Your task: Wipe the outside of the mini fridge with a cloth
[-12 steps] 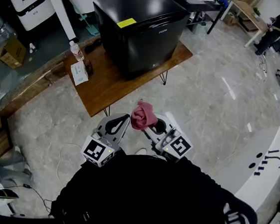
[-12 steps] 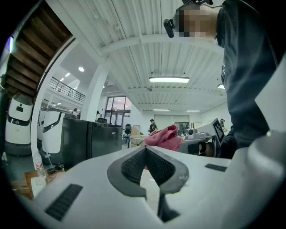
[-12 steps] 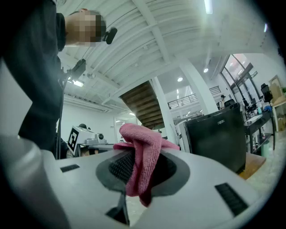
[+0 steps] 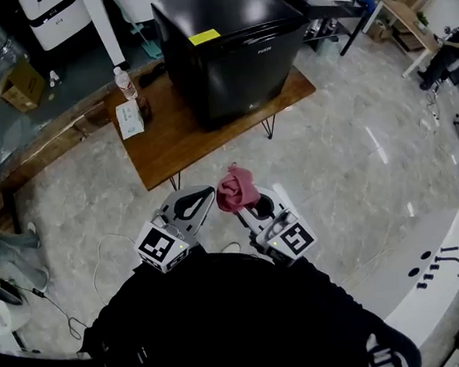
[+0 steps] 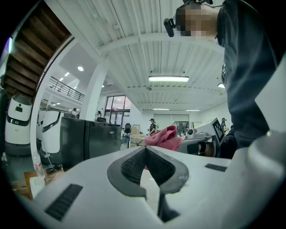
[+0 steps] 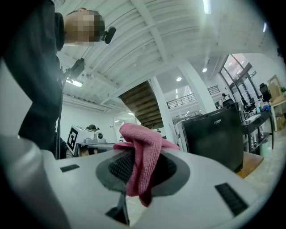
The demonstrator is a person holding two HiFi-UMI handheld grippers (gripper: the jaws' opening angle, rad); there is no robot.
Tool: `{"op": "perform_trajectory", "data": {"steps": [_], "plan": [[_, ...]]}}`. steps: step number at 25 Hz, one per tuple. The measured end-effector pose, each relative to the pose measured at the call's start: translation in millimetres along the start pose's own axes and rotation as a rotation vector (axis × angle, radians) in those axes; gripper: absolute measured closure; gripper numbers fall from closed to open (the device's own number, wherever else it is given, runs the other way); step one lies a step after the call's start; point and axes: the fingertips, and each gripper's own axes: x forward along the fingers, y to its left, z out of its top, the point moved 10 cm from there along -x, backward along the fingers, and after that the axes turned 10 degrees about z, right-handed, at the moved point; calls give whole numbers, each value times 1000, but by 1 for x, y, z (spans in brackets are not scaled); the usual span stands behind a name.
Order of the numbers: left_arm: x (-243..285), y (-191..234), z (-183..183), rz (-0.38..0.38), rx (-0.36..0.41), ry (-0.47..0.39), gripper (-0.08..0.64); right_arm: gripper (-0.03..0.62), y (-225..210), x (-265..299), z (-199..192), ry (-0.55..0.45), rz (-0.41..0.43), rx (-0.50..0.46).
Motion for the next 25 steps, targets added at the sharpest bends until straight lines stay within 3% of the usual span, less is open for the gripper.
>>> {"op": "perform_trajectory", "data": {"steps": [10,19,22,25], "plan": [[10,-2,1,11,8,8,558,508,-13,-10,3,38,-63,-29],[52,49,19,55,32,-25,558,508,-73,26,11,90,-130,-89],[73,72,22,61,33,-30,558,508,-97,47,17,135,-147,-162],[92,98,28,68,39,-51,558,506,-123,75,30,201,-150,-309]]}}
